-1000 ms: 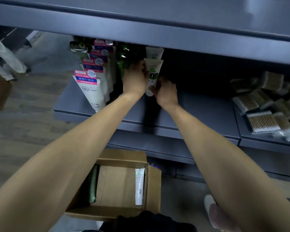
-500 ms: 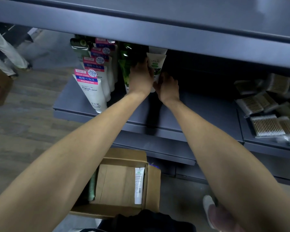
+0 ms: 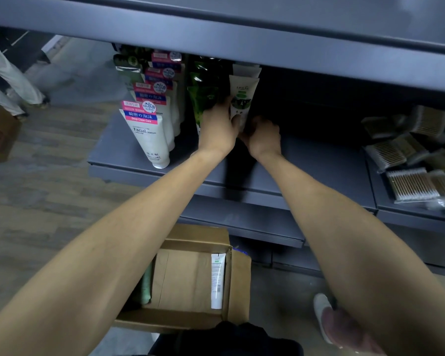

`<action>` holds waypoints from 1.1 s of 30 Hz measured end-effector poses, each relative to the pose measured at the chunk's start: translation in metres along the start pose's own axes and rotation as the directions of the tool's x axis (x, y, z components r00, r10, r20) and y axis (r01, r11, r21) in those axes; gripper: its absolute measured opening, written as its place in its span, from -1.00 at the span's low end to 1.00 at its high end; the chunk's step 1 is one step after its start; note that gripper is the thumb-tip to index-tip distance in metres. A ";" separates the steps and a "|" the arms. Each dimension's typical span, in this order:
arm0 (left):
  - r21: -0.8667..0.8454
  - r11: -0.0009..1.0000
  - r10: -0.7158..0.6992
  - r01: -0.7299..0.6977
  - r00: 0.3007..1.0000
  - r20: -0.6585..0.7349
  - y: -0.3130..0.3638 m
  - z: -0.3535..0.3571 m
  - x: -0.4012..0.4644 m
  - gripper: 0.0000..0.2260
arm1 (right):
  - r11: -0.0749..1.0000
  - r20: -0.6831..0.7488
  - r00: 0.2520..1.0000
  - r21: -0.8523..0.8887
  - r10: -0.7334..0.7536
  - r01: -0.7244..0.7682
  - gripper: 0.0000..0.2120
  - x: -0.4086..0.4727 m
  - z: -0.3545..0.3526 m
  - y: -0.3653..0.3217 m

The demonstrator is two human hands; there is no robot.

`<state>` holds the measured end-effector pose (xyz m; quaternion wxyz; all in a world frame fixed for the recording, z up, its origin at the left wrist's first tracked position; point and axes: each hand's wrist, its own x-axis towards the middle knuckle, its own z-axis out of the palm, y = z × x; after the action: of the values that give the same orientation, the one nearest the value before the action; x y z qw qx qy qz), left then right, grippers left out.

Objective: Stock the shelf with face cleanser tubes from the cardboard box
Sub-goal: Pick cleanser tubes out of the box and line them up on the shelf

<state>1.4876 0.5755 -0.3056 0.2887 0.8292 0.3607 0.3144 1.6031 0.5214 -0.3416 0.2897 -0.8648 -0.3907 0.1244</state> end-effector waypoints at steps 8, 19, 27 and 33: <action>-0.035 0.997 -0.071 0.073 0.995 0.072 -0.020 -0.022 -0.025 -0.58 | 0.987 -0.073 0.996 0.155 0.046 -0.034 -0.52 -0.050 0.004 0.008; -0.080 0.997 0.036 -0.023 0.986 0.163 -0.047 -0.082 -0.075 -0.62 | 0.993 -0.110 0.990 0.089 0.086 -0.076 -0.56 -0.122 0.031 -0.037; -0.038 0.993 0.119 -0.113 0.922 0.368 -0.097 -0.127 -0.140 -0.67 | 0.988 -0.050 0.989 0.081 0.137 -0.132 -0.64 -0.202 0.080 -0.057; 0.029 0.997 0.048 -0.072 0.870 0.491 -0.142 -0.137 -0.189 -0.70 | 0.962 0.121 0.956 0.032 0.266 -0.272 -0.62 -0.263 0.132 -0.050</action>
<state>1.2264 0.5439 -0.3782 0.3414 0.8991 0.2572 0.0945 1.3407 0.4045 -0.4205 0.2677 -0.8940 -0.2823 0.2221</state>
